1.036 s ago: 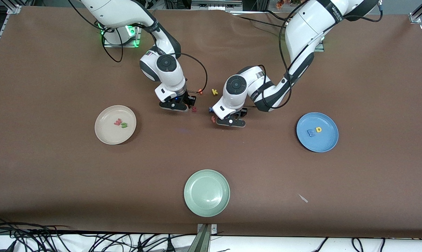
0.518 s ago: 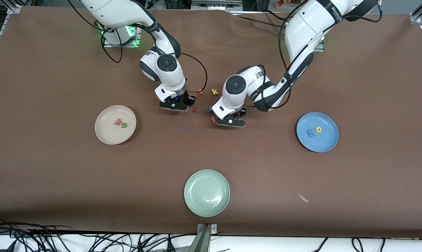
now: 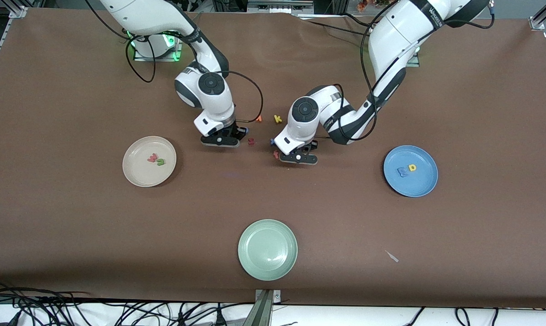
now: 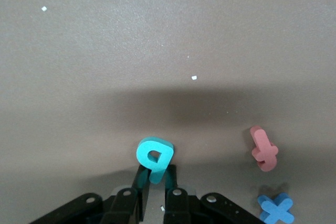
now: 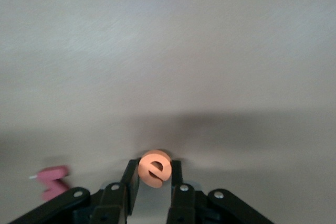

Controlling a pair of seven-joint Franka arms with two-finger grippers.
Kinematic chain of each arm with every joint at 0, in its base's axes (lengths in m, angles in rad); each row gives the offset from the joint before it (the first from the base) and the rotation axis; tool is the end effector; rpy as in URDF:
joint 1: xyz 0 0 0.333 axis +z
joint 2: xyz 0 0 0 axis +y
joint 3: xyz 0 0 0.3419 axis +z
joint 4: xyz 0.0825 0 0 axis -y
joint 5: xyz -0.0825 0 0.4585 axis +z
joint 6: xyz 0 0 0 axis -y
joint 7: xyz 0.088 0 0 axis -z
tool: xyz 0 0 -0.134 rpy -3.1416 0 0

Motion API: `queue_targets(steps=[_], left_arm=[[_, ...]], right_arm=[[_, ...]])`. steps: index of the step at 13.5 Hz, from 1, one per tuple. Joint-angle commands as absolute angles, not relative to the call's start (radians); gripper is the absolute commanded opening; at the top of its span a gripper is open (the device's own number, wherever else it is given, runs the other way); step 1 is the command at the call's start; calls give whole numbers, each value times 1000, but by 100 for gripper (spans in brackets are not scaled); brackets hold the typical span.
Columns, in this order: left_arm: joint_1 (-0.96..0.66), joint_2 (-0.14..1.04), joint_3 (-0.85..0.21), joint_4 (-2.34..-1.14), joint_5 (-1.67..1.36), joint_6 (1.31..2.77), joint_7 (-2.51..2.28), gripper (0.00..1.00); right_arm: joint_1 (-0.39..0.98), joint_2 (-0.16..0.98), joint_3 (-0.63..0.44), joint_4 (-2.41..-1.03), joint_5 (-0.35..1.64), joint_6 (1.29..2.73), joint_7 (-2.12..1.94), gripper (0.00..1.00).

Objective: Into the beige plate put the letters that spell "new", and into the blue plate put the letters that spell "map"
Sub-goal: 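Drop the p on the blue plate while the right drops the e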

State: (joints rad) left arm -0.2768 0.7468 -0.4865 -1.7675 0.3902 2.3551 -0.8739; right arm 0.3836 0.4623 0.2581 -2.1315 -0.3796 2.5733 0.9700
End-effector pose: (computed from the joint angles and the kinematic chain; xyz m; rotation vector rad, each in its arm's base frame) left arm 0.5310 -0.4778 0.1112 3.1289 -0.1146 -0.1181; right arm 0.4950 0.3799 0.1276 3.0842 -0.0525 0.1106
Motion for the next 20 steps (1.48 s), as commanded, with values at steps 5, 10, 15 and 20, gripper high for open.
queue_targets(steps=[5,10,15,20], left_arm=[[-291,767,-477,-1752,414,2353,-891,0],[-250,706,-482,-1735,391,2288,-890,0],[-152,693,-489,-1594,321,1984,-752,0],[7,652,-489,-1586,307,1830,-524,0]], right_arm=[[210,299,200,-2154,-373,2372,455,17],[206,296,13,-2155,-336,2396,85,17],[203,310,-52,-2174,-236,2444,-72,30],[202,302,-60,-2149,-178,2437,-72,100]])
